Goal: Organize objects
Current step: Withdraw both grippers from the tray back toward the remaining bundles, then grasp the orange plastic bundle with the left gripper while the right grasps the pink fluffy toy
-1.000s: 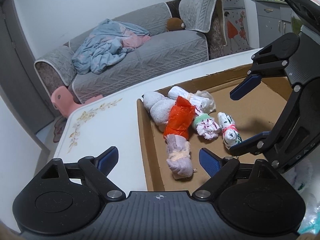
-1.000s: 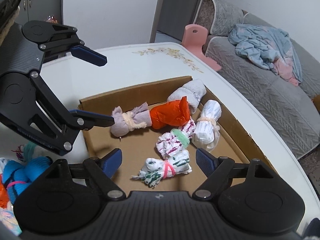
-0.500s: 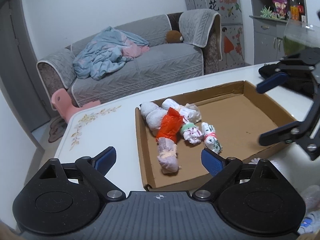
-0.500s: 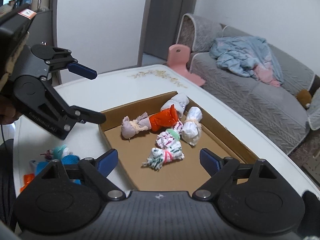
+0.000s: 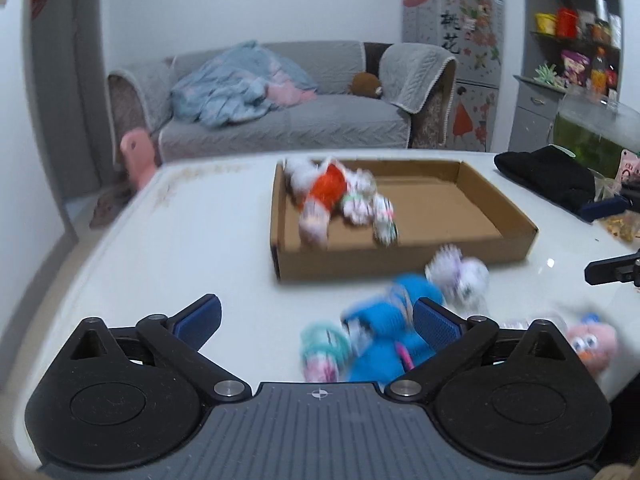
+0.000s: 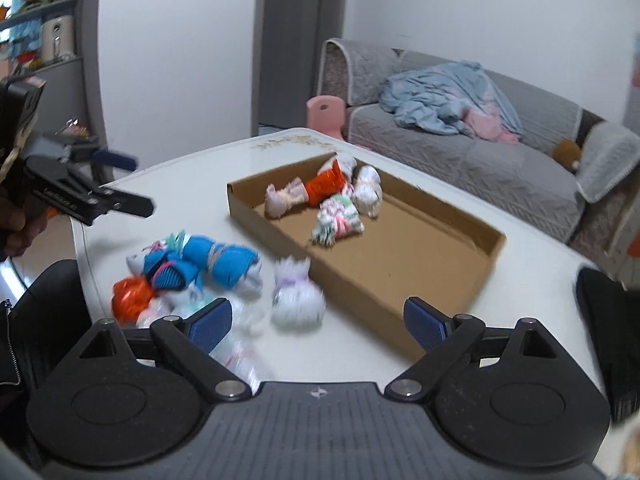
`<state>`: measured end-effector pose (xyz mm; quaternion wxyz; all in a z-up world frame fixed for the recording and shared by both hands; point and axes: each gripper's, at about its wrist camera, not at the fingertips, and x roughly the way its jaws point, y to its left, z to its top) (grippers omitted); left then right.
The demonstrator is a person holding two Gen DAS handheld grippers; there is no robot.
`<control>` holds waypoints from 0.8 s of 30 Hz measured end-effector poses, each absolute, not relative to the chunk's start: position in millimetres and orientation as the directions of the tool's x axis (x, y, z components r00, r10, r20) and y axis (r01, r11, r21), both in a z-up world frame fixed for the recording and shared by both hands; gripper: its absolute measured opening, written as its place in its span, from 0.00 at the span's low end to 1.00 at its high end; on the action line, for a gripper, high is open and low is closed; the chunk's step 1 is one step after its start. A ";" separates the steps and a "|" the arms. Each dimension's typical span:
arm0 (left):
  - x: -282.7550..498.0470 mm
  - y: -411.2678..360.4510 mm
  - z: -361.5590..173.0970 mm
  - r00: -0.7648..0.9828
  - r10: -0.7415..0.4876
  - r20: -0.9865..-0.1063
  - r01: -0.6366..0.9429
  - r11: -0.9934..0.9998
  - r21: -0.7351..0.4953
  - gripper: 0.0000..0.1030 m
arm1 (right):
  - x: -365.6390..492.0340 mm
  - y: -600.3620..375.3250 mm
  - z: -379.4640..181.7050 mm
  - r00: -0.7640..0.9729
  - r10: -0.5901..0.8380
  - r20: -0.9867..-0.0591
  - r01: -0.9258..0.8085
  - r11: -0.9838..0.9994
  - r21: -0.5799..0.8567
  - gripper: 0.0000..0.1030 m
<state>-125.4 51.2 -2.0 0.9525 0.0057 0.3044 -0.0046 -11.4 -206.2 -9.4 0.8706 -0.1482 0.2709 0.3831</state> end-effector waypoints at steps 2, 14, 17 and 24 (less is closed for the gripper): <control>-139.7 50.3 -13.9 0.809 -0.007 -0.587 -0.015 0.999 -0.034 0.99 | -22.9 -213.7 -18.1 0.561 0.594 -0.576 -0.735 0.678 -0.016 0.93; -156.7 19.3 -68.8 0.780 -0.069 -0.622 -0.036 0.987 -0.155 0.99 | -50.3 -228.0 -80.5 0.592 0.572 -0.568 -0.645 0.759 0.093 0.94; -154.5 11.3 -73.3 0.779 -0.069 -0.623 -0.024 0.990 -0.140 0.99 | -50.2 -228.8 -85.3 0.595 0.570 -0.567 -0.642 0.761 0.091 0.93; -150.9 -0.4 -76.3 0.789 -0.066 -0.610 -0.015 0.992 -0.127 0.98 | -56.8 -232.1 -99.5 0.600 0.561 -0.570 -0.636 0.767 0.086 0.76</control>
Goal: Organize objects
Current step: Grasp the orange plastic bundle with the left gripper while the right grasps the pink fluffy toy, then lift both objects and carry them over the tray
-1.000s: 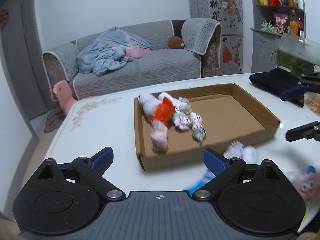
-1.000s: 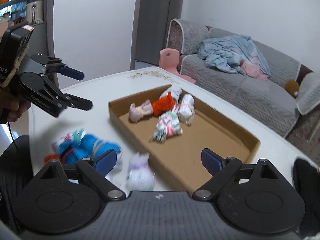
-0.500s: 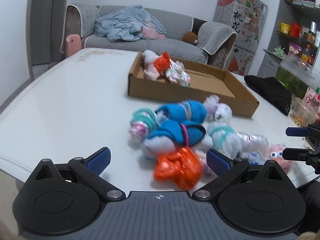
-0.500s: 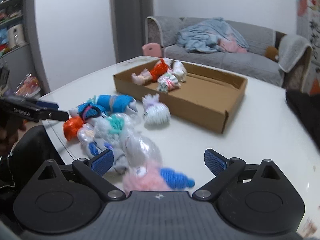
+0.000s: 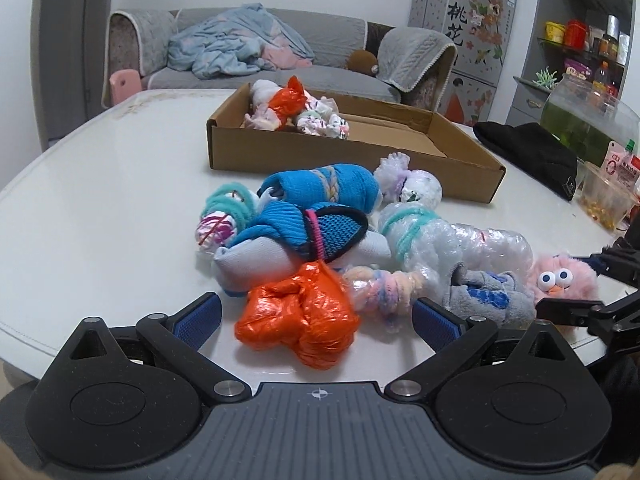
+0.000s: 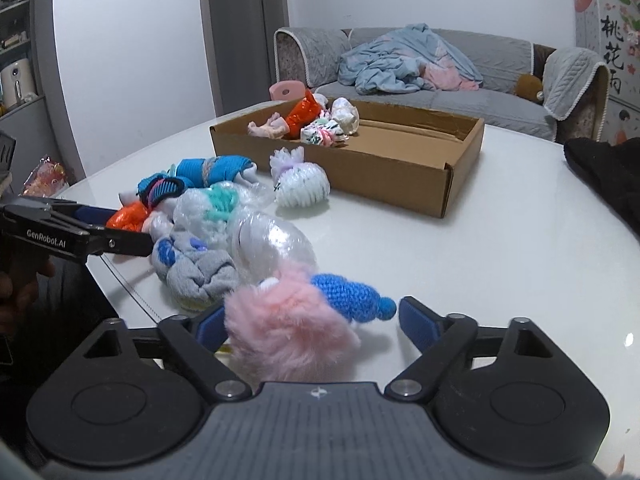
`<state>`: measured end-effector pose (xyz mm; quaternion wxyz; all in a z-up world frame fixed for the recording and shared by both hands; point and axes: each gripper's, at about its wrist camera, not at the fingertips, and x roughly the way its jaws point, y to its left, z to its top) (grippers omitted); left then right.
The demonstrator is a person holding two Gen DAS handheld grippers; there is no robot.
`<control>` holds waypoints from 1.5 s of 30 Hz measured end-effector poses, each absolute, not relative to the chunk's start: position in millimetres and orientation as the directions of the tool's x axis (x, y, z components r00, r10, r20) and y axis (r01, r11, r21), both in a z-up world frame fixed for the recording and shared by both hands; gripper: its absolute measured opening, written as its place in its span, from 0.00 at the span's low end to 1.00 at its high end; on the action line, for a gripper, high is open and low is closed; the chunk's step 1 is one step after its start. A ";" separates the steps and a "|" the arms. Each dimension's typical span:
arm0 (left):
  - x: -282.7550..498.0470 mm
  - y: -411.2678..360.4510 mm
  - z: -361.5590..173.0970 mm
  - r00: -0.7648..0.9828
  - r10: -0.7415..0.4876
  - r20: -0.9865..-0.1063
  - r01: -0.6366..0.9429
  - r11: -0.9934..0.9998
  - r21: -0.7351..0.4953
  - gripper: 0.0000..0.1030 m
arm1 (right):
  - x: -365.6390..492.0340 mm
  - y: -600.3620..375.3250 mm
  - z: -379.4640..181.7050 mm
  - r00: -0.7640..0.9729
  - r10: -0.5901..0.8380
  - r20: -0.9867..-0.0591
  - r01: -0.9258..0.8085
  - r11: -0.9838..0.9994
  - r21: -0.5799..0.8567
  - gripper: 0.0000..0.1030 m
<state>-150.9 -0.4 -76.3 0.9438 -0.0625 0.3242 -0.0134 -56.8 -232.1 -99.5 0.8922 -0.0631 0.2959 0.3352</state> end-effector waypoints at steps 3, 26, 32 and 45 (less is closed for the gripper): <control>-152.4 -4.7 -76.8 0.797 -0.074 -0.600 -0.012 0.990 -0.137 0.97 | -57.1 -236.0 -101.2 0.606 0.566 -0.560 -0.629 0.771 0.098 0.71; -155.3 -7.5 -78.2 0.832 -0.101 -0.546 0.029 0.990 -0.138 0.59 | -55.9 -252.4 -101.3 0.629 0.570 -0.529 -0.602 0.787 0.134 0.43; -154.8 -5.2 -80.8 0.841 -0.085 -0.534 0.017 0.991 -0.132 0.81 | -55.2 -250.7 -101.1 0.645 0.554 -0.526 -0.593 0.797 0.112 0.50; -153.5 -5.9 -82.3 0.844 -0.172 -0.508 0.091 0.979 -0.181 0.53 | -43.9 -249.7 -101.4 0.674 0.557 -0.486 -0.564 0.812 0.149 0.39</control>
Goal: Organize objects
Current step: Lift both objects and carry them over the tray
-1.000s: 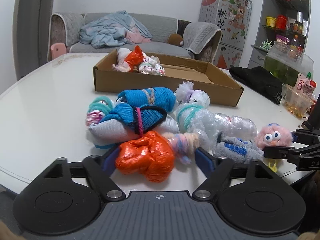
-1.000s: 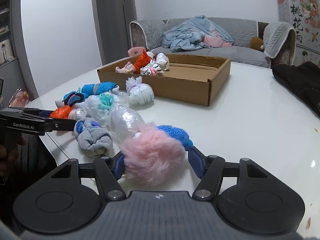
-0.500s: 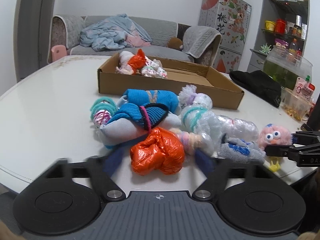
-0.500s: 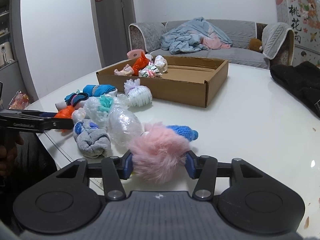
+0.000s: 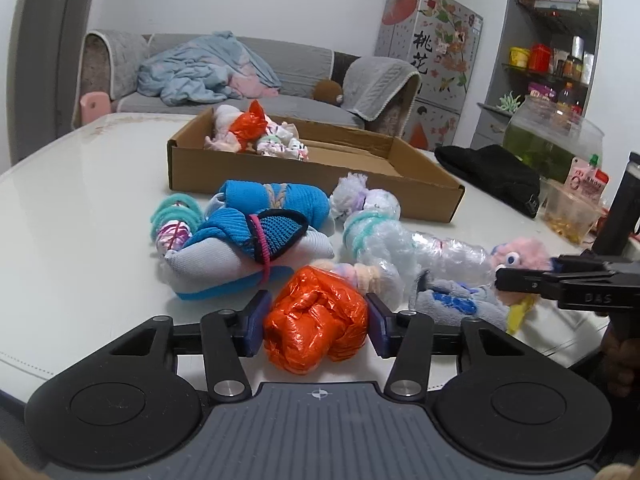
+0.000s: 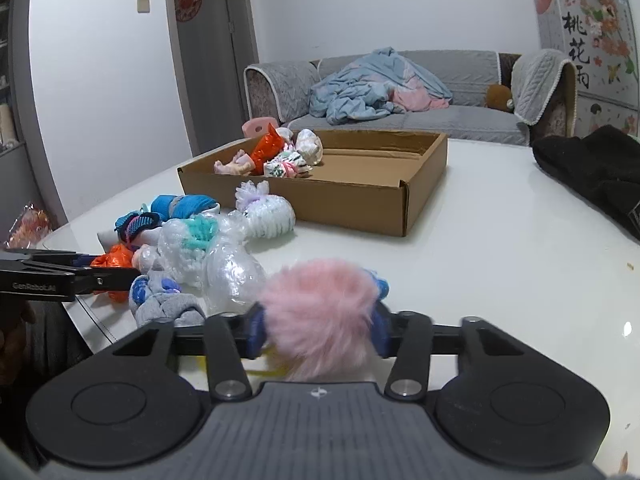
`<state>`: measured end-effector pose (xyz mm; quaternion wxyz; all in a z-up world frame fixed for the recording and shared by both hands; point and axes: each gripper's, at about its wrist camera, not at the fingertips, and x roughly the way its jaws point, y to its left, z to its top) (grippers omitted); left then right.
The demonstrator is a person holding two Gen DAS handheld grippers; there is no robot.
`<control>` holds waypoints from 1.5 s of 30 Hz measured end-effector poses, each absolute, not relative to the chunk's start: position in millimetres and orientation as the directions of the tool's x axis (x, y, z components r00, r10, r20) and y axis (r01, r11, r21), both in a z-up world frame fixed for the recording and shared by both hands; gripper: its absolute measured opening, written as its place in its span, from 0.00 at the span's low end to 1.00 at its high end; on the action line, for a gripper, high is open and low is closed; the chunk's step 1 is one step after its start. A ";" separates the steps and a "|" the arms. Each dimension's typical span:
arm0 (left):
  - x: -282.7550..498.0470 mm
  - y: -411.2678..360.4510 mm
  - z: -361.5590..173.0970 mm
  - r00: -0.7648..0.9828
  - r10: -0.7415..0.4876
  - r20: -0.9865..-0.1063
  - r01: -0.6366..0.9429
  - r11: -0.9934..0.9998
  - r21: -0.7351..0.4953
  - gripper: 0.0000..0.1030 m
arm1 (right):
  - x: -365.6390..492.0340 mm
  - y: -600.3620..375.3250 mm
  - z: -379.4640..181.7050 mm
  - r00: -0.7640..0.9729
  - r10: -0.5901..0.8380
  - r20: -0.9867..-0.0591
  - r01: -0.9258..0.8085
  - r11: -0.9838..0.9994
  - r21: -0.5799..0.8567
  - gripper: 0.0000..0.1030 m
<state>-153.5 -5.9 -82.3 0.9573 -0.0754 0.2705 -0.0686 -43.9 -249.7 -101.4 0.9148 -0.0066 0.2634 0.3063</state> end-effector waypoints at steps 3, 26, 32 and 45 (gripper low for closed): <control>-156.6 -4.2 -80.6 0.851 -0.177 -0.495 0.093 0.978 -0.188 0.52 | -45.8 -253.3 -100.0 0.675 0.566 -0.474 -0.565 0.809 0.161 0.36; -110.9 32.6 48.3 0.933 -0.104 -0.344 0.107 0.994 -0.012 0.52 | -11.0 -239.1 23.5 0.723 0.628 -0.288 -0.642 0.764 0.055 0.36; -81.4 37.9 74.5 0.937 -0.086 -0.338 0.120 0.989 0.081 0.52 | 9.7 -212.2 41.8 0.688 0.675 -0.265 -0.690 0.722 0.046 0.36; -12.6 31.6 87.8 0.907 -0.138 -0.398 0.203 0.971 0.126 0.52 | 63.4 -152.9 51.4 0.610 0.727 -0.315 -0.759 0.650 0.031 0.36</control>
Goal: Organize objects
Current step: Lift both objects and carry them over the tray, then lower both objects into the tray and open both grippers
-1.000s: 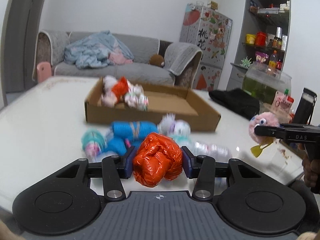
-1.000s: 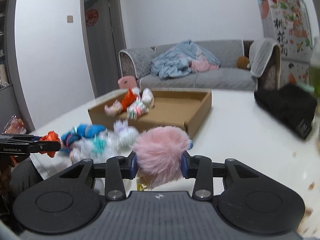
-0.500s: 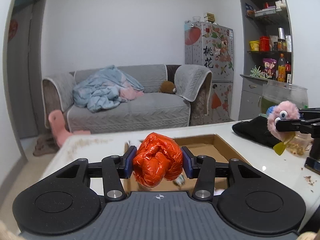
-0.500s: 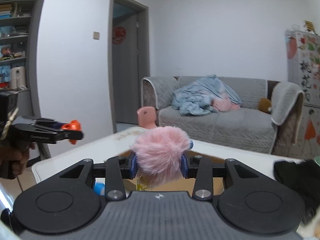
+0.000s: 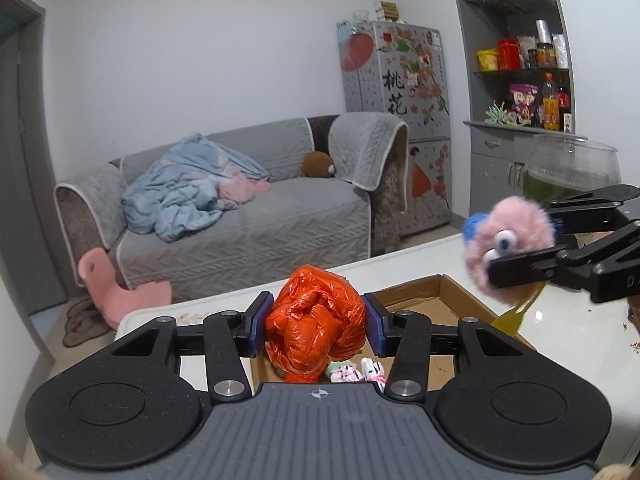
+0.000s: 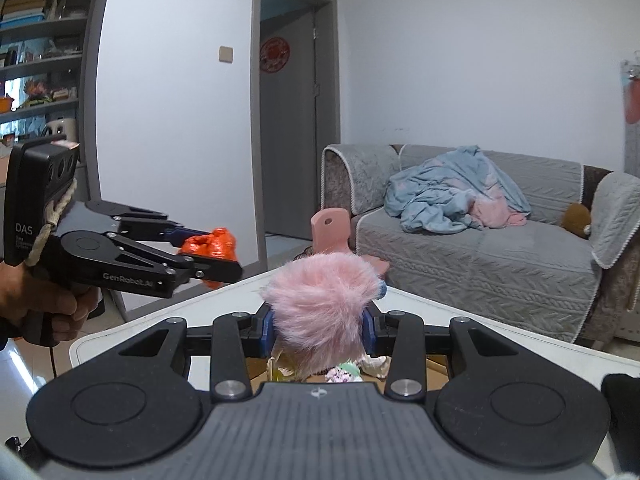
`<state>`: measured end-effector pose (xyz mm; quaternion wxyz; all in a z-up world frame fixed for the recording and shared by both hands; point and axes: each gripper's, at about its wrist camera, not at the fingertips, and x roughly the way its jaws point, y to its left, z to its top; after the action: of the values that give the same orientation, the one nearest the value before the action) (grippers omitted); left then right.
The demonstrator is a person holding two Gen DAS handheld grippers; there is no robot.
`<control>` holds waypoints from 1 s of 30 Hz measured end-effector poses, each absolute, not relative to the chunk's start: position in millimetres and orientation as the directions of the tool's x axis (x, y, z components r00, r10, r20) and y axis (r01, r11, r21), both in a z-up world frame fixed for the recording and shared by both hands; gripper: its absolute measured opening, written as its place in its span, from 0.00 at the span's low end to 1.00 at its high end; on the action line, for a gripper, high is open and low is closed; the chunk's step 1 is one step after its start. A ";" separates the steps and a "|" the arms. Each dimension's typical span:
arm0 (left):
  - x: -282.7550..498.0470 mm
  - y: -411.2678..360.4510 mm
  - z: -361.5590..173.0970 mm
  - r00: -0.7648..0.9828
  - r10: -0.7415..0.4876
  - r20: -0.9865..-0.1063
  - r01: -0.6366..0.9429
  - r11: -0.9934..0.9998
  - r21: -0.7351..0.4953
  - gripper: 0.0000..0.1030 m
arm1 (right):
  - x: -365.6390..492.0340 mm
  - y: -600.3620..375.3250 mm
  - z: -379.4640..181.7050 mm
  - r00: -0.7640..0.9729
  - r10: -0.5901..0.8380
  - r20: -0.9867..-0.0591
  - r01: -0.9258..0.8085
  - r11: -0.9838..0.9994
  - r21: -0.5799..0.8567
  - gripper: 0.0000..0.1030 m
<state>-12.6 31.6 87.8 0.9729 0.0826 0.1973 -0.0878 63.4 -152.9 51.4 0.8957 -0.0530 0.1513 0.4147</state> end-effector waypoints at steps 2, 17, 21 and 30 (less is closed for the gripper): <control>-0.8 33.3 84.4 0.895 -0.155 -0.419 0.217 0.971 0.104 0.52 | 69.8 -146.1 48.3 0.602 0.728 -0.329 -0.765 0.644 0.026 0.36; 55.6 39.5 7.8 0.784 -0.186 -0.593 0.319 0.939 0.127 0.52 | 105.3 -107.1 1.4 0.513 0.709 -0.484 -0.800 0.600 0.031 0.36; 57.8 40.5 -9.8 0.766 -0.203 -0.609 0.363 0.919 0.151 0.52 | 112.1 -101.1 -6.2 0.498 0.701 -0.511 -0.804 0.594 0.031 0.36; 72.1 45.4 -40.6 0.718 -0.174 -0.674 0.391 0.902 0.184 0.52 | 119.9 -81.2 -21.7 0.447 0.700 -0.557 -0.826 0.562 0.044 0.36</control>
<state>72.1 45.4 -40.6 0.9132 0.1585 0.3421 -0.1548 119.9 -81.2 -21.7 0.8423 -0.1178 0.2671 0.4531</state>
